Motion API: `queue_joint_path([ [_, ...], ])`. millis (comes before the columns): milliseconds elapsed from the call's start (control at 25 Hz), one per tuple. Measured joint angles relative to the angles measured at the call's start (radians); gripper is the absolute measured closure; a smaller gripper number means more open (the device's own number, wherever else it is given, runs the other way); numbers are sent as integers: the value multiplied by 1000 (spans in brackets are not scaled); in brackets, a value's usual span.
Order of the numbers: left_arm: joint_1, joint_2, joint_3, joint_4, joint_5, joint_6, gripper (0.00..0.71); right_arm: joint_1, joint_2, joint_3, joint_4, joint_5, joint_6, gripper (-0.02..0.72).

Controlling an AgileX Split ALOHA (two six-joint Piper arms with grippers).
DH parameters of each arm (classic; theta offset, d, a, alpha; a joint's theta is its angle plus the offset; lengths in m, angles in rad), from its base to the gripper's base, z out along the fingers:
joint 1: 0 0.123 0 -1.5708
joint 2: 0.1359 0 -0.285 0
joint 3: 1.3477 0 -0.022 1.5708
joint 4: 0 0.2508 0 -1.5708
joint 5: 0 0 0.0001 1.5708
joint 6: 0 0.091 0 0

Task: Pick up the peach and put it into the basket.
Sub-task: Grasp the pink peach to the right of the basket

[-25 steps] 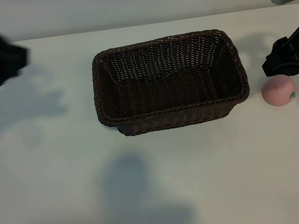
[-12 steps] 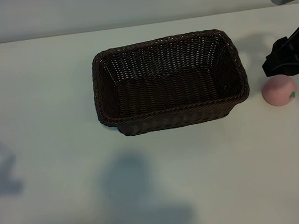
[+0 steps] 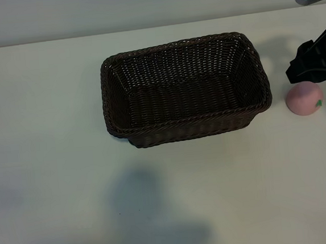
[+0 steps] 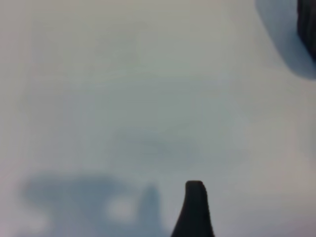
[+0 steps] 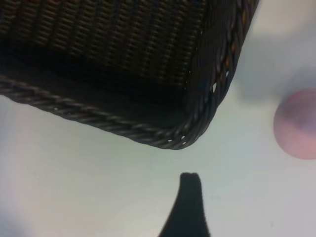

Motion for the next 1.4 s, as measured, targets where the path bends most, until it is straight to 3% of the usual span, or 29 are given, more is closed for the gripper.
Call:
queue_joint_path([
  [360, 0, -67, 99, -60, -23, 2, 114, 0, 0, 0, 1, 0, 0, 110],
  [920, 0, -67, 110, -62, -53, 58, 114, 0, 0, 0, 1, 1, 0, 110],
  [1120, 1, -67, 110, -62, -53, 59, 114, 0, 0, 0, -6, -32, 0, 110],
  [1240, 39, -67, 110, -63, -55, 59, 114, 0, 6, 0, -41, -63, 52, 110],
  [1400, 157, -67, 110, -63, -55, 60, 114, 0, 51, -3, -169, -97, 210, 110],
])
